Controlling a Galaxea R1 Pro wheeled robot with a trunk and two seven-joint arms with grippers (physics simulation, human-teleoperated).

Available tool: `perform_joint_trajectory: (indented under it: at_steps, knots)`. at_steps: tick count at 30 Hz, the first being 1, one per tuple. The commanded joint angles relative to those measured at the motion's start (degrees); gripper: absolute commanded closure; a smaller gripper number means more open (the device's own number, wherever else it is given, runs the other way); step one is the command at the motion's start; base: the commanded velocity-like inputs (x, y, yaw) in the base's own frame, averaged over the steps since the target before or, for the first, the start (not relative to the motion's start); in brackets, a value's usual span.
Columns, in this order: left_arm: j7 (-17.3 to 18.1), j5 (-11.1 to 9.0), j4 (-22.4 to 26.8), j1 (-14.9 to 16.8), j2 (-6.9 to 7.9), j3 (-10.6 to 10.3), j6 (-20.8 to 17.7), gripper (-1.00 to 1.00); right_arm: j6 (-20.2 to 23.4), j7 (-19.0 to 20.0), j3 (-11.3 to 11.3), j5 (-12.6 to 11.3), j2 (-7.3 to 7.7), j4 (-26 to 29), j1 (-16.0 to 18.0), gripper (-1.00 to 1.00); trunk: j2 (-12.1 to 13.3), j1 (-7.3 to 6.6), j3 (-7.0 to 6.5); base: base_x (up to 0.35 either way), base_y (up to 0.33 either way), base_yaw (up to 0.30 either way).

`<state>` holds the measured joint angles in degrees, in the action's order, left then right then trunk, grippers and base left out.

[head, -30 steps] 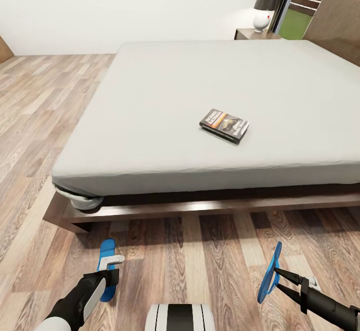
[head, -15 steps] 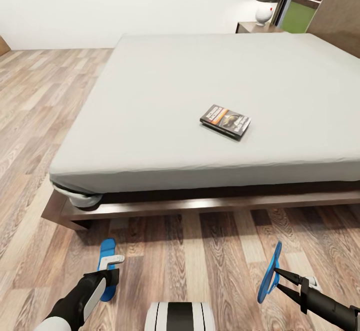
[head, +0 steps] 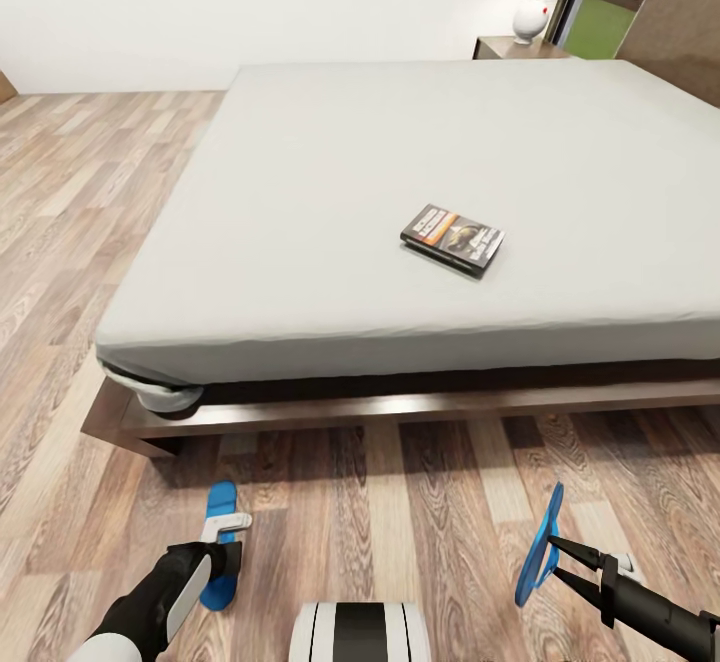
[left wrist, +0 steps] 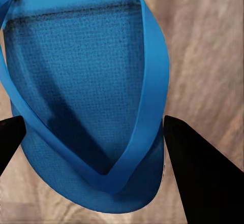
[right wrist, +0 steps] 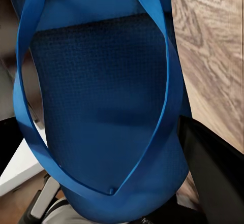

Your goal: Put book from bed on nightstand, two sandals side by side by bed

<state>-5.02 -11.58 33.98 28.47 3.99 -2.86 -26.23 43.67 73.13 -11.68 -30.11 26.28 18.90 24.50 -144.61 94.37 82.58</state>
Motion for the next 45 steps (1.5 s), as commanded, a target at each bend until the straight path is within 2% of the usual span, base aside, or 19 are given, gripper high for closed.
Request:
perform_joint_trajectory:
  at_steps: [1, 13, 18, 24, 32, 37, 43, 45]
  knots:
    - [-0.54, -0.50, 0.11, 0.00, 0.05, -0.30, -0.24, 1.00, 0.45, 0.08, -0.10, -0.16, 0.00, 0.00, 0.02, 1.00, -0.03, 0.01, 0.26, 0.000, 0.000, 0.000]
    - [-0.88, -0.46, 0.12, 0.00, 0.05, -0.30, 0.03, 1.00, 0.45, 0.08, -0.10, -0.13, 0.00, -0.01, 0.02, 1.00, -0.19, 0.32, 2.92, 0.000, 0.000, 0.000]
    - [-2.70, -0.46, 0.12, 0.00, 0.05, -0.30, 0.04, 1.00, 0.45, 0.08, -0.10, -0.16, 0.00, -0.01, 0.02, 1.00, -0.26, 0.45, 4.03, 0.000, 0.000, 0.000]
    - [-2.96, -0.46, 0.12, 0.00, 0.05, -0.30, 0.04, 1.00, 0.45, 0.08, -0.10, -0.15, 0.00, 0.01, 0.02, 1.00, -0.34, 0.61, 5.36, 0.000, 0.000, 0.000]
    - [-2.95, -0.46, 0.12, 0.00, 0.05, -0.30, 0.57, 1.00, 0.45, 0.08, -0.10, -0.14, 0.00, 0.02, 0.02, 1.00, -0.34, 0.61, 5.36, 0.000, 0.000, 0.000]
    - [-2.98, -0.52, -0.21, 0.00, 0.05, -0.38, 7.75, 1.00, 0.45, 0.08, -0.10, -0.16, 0.00, 0.00, 0.02, 1.00, -0.34, 0.61, 5.36, 0.000, 0.000, 0.000]
    - [-3.11, -0.61, -0.31, 0.00, 0.00, -0.39, 9.36, 1.00, 0.45, 0.08, -0.10, -0.15, 0.00, 0.04, 0.02, 1.00, -0.34, 0.61, 5.36, 0.000, 0.000, 0.000]
    - [-3.16, -0.63, -0.32, 0.00, -0.02, -0.39, 9.42, 1.00, 0.45, 0.08, -0.10, -0.15, 0.00, 0.01, 0.02, 1.00, -0.36, 0.66, 5.80, 0.000, 0.000, 0.000]
